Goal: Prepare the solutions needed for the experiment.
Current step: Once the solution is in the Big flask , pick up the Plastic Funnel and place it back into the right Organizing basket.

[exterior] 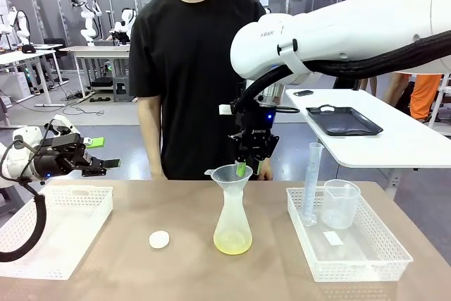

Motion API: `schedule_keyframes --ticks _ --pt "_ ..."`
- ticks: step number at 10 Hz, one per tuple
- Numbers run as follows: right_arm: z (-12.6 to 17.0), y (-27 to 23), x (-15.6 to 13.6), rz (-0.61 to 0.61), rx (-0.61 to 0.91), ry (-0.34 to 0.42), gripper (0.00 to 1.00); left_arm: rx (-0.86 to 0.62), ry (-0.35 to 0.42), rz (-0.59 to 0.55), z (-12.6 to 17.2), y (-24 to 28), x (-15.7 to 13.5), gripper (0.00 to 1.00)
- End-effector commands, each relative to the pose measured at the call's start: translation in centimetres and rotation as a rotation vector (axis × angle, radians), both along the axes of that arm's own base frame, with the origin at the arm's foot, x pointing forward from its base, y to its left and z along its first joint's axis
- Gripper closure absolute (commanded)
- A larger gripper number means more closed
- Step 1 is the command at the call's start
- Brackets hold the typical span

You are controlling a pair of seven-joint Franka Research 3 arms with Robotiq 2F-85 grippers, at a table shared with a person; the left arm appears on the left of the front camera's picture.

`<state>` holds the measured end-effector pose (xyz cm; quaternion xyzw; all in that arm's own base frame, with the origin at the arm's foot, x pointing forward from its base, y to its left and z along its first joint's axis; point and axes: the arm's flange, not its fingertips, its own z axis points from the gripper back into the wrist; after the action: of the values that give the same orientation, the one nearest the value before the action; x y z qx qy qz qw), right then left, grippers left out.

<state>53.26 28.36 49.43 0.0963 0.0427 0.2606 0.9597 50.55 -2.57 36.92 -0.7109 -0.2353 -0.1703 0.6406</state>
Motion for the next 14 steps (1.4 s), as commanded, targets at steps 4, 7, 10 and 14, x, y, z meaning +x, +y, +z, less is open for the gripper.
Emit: schedule_keyframes --ticks 4,7,10,14 --pt "-1.2 0.4 -0.3 -0.072 0.021 0.027 0.53 0.022 -0.005 -0.001 0.0 -0.1 -0.2 0.00" --pt "-1.7 0.2 -0.3 -0.100 0.038 0.033 0.83 0.022 -0.005 -0.001 0.0 -0.1 -0.2 0.00" --pt "-1.8 0.1 -0.4 -0.118 0.050 0.040 1.00 0.022 -0.005 -0.001 0.0 -0.1 -0.2 0.00" --pt "-1.9 -0.2 -0.8 -0.145 0.058 0.040 1.00 0.022 -0.005 -0.001 0.0 -0.1 -0.2 0.00"
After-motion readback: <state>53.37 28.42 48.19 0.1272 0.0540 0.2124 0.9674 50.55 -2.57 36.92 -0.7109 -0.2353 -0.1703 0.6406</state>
